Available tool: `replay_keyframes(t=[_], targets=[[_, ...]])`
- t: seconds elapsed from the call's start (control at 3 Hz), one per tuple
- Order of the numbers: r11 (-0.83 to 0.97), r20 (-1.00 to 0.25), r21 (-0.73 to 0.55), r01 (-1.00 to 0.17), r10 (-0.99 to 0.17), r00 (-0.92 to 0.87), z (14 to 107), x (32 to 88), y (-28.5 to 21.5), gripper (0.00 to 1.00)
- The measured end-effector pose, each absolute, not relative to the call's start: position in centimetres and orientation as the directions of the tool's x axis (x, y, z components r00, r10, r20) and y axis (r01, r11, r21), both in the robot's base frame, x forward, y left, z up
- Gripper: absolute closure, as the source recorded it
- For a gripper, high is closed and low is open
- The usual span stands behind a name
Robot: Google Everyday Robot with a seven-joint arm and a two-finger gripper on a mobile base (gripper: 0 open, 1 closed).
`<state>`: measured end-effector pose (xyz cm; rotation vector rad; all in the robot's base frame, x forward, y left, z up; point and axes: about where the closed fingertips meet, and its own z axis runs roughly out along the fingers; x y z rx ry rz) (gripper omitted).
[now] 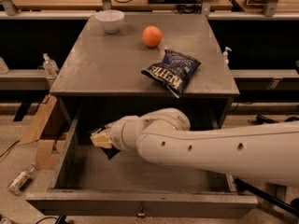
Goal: Place rxbar blueberry into top drawer
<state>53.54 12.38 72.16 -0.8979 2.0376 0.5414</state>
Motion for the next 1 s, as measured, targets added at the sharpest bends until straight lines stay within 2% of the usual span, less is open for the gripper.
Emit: replay_keyframes(t=[0.33,0.67,1.0], targets=[[0.599,-0.842,0.084,-0.796,-0.385,-0.379,66.8,53.0,12.5,1.0],[0.596,-0.829,0.113,-0.795,-0.385,-0.406,64.7,52.6,12.1,0.74],[0.592,-0.829,0.113,-0.798,-0.386,-0.404,64.6,52.6,12.3,0.42]])
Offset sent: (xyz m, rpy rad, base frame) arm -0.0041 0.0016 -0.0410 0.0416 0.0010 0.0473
